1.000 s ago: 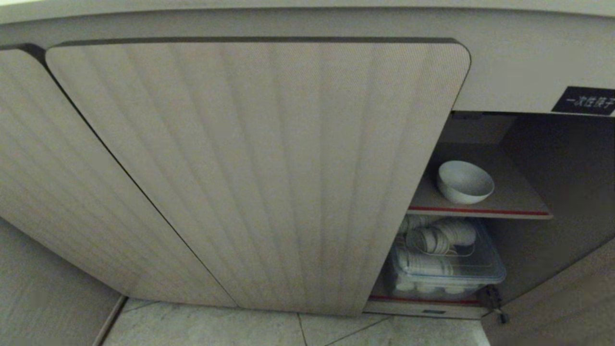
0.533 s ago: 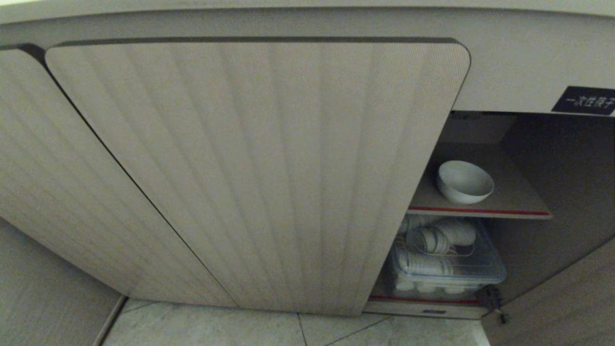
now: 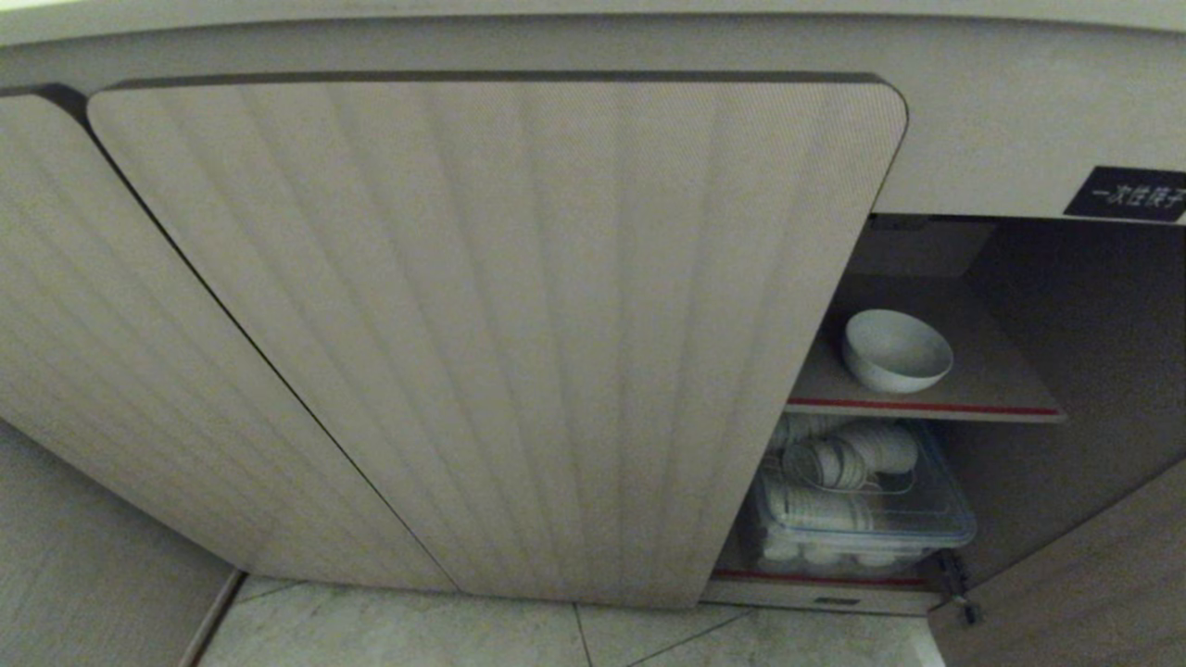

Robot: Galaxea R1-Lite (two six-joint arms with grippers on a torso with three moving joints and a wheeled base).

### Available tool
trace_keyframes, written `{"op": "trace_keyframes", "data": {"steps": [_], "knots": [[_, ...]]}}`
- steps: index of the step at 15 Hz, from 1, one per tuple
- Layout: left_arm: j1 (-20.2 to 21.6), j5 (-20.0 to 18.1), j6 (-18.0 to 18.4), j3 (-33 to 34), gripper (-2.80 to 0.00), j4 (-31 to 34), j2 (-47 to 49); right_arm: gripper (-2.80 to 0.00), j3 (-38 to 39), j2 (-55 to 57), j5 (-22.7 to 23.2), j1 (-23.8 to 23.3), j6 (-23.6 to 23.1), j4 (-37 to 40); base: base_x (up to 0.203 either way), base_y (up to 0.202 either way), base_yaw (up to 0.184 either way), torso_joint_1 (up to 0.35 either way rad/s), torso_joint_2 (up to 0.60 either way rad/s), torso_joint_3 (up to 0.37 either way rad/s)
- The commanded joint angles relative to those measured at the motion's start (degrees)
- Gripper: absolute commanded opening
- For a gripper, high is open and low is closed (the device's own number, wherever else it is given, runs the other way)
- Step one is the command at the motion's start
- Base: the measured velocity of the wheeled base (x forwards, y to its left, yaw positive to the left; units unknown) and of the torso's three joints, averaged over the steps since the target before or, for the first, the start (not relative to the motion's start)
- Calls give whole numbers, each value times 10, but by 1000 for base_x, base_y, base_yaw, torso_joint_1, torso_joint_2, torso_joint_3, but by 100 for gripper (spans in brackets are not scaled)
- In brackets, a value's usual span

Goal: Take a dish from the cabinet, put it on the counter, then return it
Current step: Take the bowl from the cabinet

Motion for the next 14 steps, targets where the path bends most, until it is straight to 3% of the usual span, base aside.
{"op": "trace_keyframes", "data": {"steps": [1, 9, 14], "knots": [[0, 0, 0, 0, -280, 0, 0, -280, -4, 119, 1, 0, 1, -22, 0, 0, 0, 0, 0, 0], [0, 0, 0, 0, -280, 0, 0, -280, 7, 360, 44, 0, 22, -69, 0, 0, 0, 0, 0, 0], [0, 0, 0, 0, -280, 0, 0, -280, -9, 502, 46, -4, 25, -196, 0, 0, 0, 0, 0, 0]]}}
